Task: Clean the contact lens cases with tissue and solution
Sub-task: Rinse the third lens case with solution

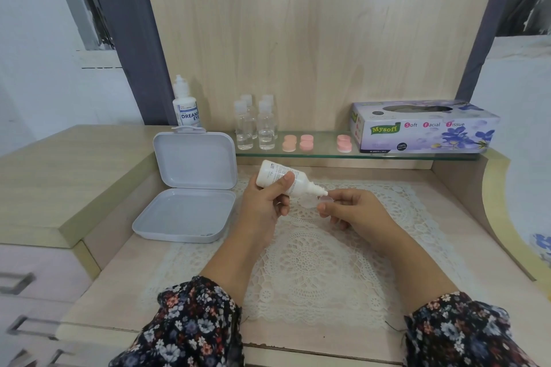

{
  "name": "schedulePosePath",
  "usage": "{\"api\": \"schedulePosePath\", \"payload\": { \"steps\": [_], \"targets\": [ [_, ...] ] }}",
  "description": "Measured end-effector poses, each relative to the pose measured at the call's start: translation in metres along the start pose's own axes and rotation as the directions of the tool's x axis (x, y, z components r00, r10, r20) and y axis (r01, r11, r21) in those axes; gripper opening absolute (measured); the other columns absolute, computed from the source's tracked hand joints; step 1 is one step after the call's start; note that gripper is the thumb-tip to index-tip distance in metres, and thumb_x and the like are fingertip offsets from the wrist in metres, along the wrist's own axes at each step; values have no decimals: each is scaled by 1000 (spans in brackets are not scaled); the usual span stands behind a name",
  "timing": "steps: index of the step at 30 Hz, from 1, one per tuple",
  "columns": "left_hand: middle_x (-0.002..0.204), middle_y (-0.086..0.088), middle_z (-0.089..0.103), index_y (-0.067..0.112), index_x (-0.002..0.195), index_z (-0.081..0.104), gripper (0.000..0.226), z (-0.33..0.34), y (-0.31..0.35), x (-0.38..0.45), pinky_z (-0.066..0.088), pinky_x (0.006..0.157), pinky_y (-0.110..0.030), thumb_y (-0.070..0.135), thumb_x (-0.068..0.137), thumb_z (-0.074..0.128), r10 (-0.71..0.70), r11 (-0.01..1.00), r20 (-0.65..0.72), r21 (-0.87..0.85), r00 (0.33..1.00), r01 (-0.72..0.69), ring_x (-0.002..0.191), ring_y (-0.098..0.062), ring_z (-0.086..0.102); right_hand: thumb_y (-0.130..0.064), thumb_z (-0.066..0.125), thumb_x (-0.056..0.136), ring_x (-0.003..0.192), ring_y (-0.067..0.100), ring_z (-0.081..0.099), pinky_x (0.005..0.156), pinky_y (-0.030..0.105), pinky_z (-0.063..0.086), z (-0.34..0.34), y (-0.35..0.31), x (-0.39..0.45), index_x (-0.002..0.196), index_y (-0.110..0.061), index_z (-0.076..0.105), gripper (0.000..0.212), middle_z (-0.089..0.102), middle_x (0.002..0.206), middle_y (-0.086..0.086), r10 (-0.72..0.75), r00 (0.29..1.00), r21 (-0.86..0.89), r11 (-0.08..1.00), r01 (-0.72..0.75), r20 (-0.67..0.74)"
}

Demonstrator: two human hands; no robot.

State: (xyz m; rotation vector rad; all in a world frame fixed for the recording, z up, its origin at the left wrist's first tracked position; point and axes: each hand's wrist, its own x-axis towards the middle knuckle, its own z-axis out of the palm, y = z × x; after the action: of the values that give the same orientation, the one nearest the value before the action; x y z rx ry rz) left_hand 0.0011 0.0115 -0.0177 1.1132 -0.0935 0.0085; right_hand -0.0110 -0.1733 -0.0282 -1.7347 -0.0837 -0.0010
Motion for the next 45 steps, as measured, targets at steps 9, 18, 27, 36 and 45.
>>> {"api": "schedulePosePath", "payload": {
  "steps": [9, 18, 27, 36, 45],
  "targets": [
    [71, -7, 58, -12, 124, 48, 70, 0, -2, 1, 38, 41, -21, 24, 70, 75, 3, 1000, -15, -16, 1000, -3, 51, -11, 48, -16, 78, 78, 59, 10, 55, 56, 21, 46, 1, -3, -1, 108, -13, 69, 32, 73, 75, 2, 2, 1000, 9, 1000, -2, 8],
    [83, -7, 66, 1, 131, 49, 66, -3, -1, 5, 46, 44, -18, 28, 76, 74, -113, 959, -113, -273, 987, 79, 50, -9, 51, -18, 77, 79, 60, 10, 55, 56, 20, 47, 1, -5, -5, 97, -18, 73, 19, 73, 77, 2, -12, 1000, 3, 1000, 12, 9],
    [85, -10, 63, 8, 97, 64, 22, -4, 6, 3, 46, 42, -13, 27, 86, 69, -235, 885, -124, -437, 964, 160, 50, -9, 48, -28, 80, 76, 50, 0, 48, 55, 15, 41, 4, -2, -6, 87, -25, 76, 13, 61, 64, -14, -36, 999, -129, 991, 34, -16],
    [94, -10, 65, 10, 114, 63, 35, -5, 5, 3, 46, 42, -14, 28, 85, 69, -233, 884, -136, -443, 963, 151, 50, -9, 48, -41, 81, 71, 81, 7, 55, 78, 26, 47, -2, 7, 2, 93, -35, 75, 23, 59, 93, -8, -66, 998, -358, 932, 53, -25],
    [96, -12, 63, 9, 110, 63, 33, -6, 5, 4, 46, 42, -13, 29, 85, 70, -253, 881, -147, -443, 956, 165, 52, -9, 47, -57, 81, 60, 99, 13, 54, 97, 45, 42, -8, 11, 5, 89, -40, 74, 34, 60, 98, -13, -48, 999, -561, 827, 34, -9]
  ]
}}
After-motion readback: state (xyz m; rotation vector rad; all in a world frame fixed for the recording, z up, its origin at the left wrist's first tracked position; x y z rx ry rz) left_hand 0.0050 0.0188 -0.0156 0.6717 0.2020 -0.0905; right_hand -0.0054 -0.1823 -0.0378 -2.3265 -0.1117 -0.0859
